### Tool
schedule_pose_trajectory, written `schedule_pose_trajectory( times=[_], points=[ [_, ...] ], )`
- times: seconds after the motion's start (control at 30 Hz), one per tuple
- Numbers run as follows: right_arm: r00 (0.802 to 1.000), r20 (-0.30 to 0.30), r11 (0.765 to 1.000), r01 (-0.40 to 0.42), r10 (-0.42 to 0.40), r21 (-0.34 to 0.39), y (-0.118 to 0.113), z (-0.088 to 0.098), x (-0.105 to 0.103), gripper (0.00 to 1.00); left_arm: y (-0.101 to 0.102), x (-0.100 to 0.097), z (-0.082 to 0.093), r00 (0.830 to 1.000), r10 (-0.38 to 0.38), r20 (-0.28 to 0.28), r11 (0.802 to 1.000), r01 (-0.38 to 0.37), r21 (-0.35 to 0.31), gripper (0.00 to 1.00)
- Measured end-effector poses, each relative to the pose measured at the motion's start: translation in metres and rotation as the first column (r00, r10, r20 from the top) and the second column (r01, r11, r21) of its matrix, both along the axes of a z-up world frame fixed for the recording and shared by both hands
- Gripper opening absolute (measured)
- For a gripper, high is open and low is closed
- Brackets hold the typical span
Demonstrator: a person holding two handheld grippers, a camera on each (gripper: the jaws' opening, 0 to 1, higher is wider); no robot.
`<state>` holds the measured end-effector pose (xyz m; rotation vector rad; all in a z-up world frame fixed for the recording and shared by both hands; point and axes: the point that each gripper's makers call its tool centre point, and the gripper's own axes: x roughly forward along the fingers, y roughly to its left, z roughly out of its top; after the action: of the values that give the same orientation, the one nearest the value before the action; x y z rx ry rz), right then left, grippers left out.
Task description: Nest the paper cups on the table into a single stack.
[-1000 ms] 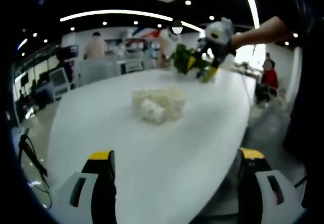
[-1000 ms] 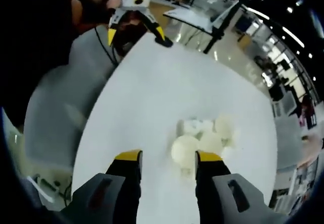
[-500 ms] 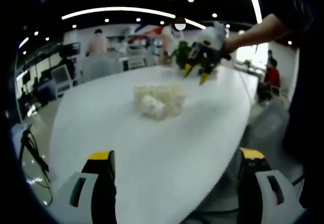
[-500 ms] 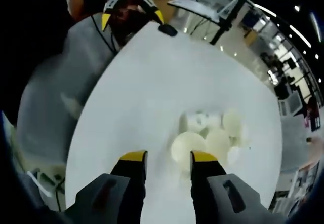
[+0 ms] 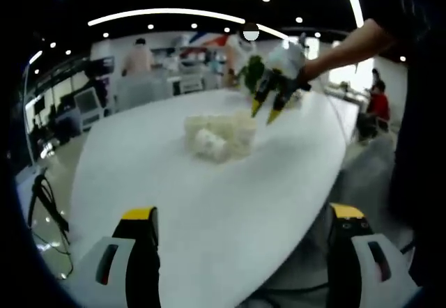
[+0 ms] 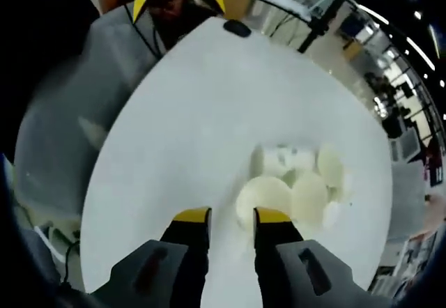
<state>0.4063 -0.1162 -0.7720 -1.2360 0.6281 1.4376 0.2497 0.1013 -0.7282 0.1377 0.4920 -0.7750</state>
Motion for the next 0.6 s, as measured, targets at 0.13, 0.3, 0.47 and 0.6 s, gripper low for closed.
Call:
schedule_pose_trajectory(
  times=[0.13, 0.3, 0.47, 0.6],
  points=[
    [1.0, -0.008, 1.0, 0.002, -0.002, -0.002, 0.003, -0.005, 0.004, 0.14, 0.002, 0.002, 0.001, 1.0, 0.016, 0.0, 1.0, -0.016, -0.001, 0.99],
    [1.0, -0.026, 1.0, -0.008, 0.008, -0.018, 0.005, -0.015, 0.009, 0.14, 0.003, 0.006, 0.003, 1.0, 0.025, 0.006, 1.0, -0.025, 0.003, 0.99],
    [0.999, -0.048, 1.0, 0.005, -0.006, -0.026, 0.007, -0.023, 0.012, 0.14, 0.003, 0.009, 0.006, 0.999, 0.03, 0.025, 1.0, -0.03, 0.007, 0.99],
    [0.998, -0.059, 1.0, 0.01, -0.011, -0.022, 0.011, -0.025, 0.01, 0.13, 0.004, 0.01, 0.007, 0.999, 0.042, 0.027, 0.999, -0.042, 0.007, 0.99]
  ],
)
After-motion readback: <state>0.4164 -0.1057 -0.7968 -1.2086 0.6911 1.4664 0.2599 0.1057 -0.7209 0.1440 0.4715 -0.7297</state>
